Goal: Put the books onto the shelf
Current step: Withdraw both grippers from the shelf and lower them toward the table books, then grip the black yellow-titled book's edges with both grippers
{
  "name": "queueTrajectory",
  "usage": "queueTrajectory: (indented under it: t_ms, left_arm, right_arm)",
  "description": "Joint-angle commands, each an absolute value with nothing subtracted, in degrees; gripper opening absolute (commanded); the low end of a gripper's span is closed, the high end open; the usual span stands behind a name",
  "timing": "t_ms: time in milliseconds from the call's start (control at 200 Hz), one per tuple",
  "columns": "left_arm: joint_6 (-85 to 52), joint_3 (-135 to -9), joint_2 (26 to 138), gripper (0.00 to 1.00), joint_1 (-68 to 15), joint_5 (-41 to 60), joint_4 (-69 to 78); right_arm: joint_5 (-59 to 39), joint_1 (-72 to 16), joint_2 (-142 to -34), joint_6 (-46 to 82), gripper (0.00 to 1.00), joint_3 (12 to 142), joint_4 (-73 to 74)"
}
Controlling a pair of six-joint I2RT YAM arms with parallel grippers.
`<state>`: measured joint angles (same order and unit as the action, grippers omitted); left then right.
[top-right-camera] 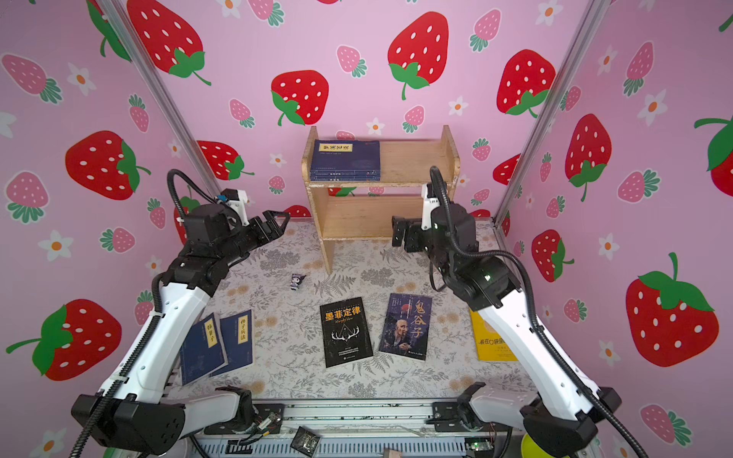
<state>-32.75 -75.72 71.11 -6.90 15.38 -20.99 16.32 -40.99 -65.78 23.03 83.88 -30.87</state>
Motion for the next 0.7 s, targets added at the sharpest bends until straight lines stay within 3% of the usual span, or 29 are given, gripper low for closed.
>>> queueTrajectory:
  t_ms: [0,265,470,695]
  left_arm:
    - [-38.44,-69.54,67.01,0.93,-8.03,14.02,-23.70]
    - [-44.14,-53.35,60.26,1.00,-19.85,10.14,-27.56]
    - [-51.01,-39.68,55.70,1.00,-25.80,10.88,-23.51]
    - [-56.61,-29.13,57.85,1.00,-31.81,11.33,-12.02]
  right_arm:
    - [11.06,-41.35,-59.88,28.07,1.00,71.60,-28.86]
    - [2.99,-41.62,-52.64,36.76,1.00,42.88,-11.76]
    - [-5.76,-42.38,-59.10,38.55,1.00,36.05,-3.91]
    - [-3.65,-47.68,-69.27,39.28,0.99,35.44,2.96]
